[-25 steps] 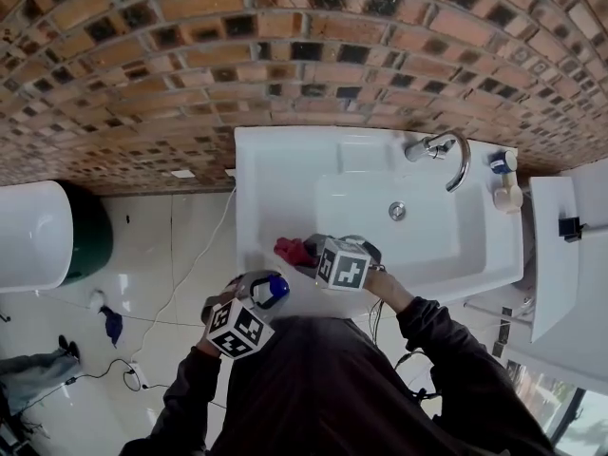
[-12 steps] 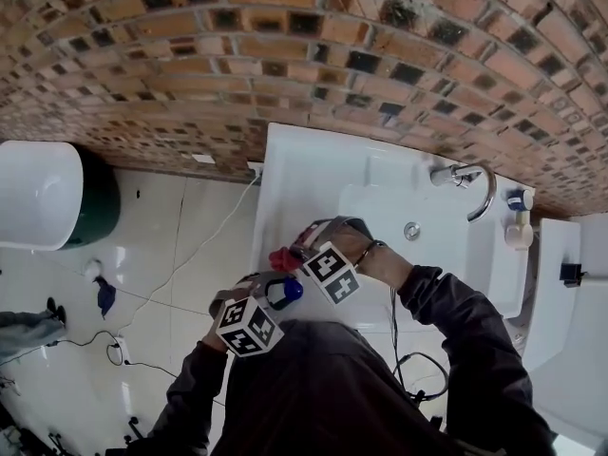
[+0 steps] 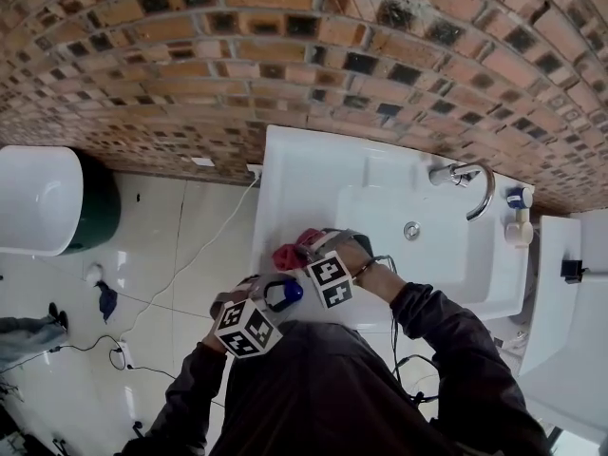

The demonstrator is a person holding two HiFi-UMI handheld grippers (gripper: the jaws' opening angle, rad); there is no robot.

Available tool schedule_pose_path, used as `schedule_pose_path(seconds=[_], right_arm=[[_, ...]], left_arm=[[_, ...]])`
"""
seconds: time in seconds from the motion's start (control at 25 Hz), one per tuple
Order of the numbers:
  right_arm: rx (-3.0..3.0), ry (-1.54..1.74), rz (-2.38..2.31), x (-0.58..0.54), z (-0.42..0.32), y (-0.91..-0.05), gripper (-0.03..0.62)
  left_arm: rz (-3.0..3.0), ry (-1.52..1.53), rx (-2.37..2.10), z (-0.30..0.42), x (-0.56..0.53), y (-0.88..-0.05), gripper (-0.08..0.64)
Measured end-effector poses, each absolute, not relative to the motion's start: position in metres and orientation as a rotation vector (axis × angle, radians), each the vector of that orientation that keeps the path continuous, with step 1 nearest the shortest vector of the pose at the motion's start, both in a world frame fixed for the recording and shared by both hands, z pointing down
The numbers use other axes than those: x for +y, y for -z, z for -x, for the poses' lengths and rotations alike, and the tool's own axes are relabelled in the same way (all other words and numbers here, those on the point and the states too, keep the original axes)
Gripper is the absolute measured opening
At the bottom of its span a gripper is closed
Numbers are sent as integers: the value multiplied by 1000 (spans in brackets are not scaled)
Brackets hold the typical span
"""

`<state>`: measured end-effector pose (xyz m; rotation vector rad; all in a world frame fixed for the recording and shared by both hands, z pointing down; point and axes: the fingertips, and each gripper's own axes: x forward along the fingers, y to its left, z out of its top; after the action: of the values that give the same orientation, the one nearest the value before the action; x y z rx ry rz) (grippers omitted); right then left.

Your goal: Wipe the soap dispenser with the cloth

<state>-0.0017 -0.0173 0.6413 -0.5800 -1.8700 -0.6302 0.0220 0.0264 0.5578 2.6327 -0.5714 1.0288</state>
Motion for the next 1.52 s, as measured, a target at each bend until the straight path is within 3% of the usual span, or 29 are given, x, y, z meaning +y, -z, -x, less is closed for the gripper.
schedule_pose_path(seconds=[0.24, 0.56, 1.52], right_arm=[[-2215, 44, 82, -28, -18, -563, 66], [-2472, -494, -390, -12, -30, -488, 66], [-2423, -394, -689, 9, -39, -481, 63]], left_arm=[[-2647, -991, -572, -19, 26, -559, 147], [-2616, -963, -595, -19, 22, -558, 147], [-2652, -890, -651, 12, 37, -527, 155]])
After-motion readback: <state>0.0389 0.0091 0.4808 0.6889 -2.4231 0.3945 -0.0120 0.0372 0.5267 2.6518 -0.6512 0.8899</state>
